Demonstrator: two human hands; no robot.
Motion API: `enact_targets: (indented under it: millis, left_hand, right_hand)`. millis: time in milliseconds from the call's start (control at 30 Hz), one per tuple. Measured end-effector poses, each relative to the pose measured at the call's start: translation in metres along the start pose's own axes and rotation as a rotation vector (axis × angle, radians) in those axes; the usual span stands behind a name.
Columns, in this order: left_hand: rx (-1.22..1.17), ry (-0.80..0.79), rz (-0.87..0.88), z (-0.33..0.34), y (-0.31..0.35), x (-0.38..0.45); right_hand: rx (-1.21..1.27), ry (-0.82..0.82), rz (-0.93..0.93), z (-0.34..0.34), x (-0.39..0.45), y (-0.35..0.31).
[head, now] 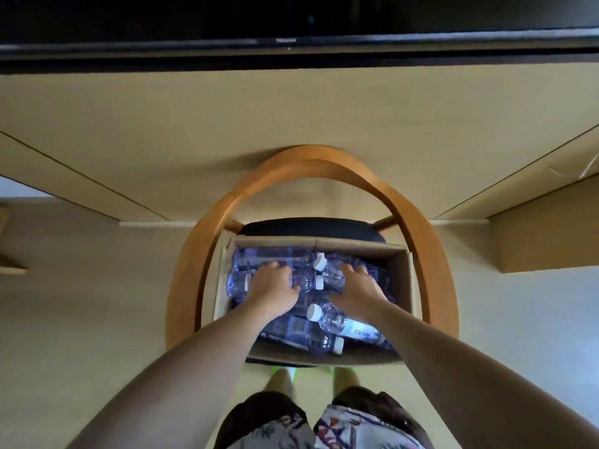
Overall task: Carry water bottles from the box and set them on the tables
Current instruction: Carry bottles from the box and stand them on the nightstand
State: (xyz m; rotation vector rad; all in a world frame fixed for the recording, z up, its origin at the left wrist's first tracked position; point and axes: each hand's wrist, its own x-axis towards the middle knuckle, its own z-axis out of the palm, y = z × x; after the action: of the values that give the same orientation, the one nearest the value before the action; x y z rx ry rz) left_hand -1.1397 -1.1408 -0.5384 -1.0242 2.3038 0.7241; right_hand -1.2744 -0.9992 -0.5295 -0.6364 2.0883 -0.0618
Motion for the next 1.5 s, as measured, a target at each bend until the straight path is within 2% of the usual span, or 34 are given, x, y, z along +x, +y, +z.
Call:
enact_targets:
  millis: [100, 200, 367, 433, 600, 767, 933, 1100, 1200, 1333, 1433, 1500]
  left_hand:
    - [0.156, 0.163, 0.126, 0.016, -0.008, -0.014]
    - [0.133, 0.157, 0.201, 0.024, -0.016, -0.022]
    - [0.150, -0.114, 0.266, 0.043, -0.028, -0.036]
    - [0.201, -0.165, 0.277, 0.048, -0.030, -0.038]
    - [0.446, -0.262, 0.363, 0.049, -0.027, -0.032]
    - [0.593, -0.298, 0.343, 0.052, -0.013, -0.032]
    - [0.575, -0.355, 0.281, 0.043, 0.001, -0.025]
    - [0.445, -0.525, 0.202, 0.023, 0.002, -0.015]
    - [0.342, -0.593, 0.077, 0.005, 0.004, -0.012]
    - [0.126, -0.602, -0.061, -0.030, 0.007, -0.009]
    - [-0.074, -0.583, -0.102, -0.062, 0.009, -0.008]
    - [-0.227, -0.522, -0.123, -0.082, 0.014, -0.010]
  right_hand:
    - [-0.021, 0.091, -0.028, 0.019, -0.007, 0.007]
    - [0.013, 0.092, -0.044, 0.034, -0.009, 0.016]
    - [0.038, -0.075, -0.066, 0.045, -0.014, 0.030]
    - [-0.023, -0.118, -0.094, 0.047, -0.014, 0.035]
    - [-0.073, -0.055, -0.104, 0.057, -0.010, 0.036]
    - [-0.063, -0.016, -0.089, 0.062, -0.009, 0.032]
    - [-0.058, -0.026, -0.138, 0.051, -0.006, 0.036]
    - [0.000, -0.043, -0.140, 0.031, -0.003, 0.034]
    - [0.145, -0.075, -0.096, 0.008, -0.001, 0.035]
    - [0.491, -0.115, -0.047, -0.027, -0.002, 0.031]
    - [0.845, -0.139, -0.042, -0.049, -0.012, 0.027]
    - [1.121, -0.226, -0.059, -0.062, -0.020, 0.023]
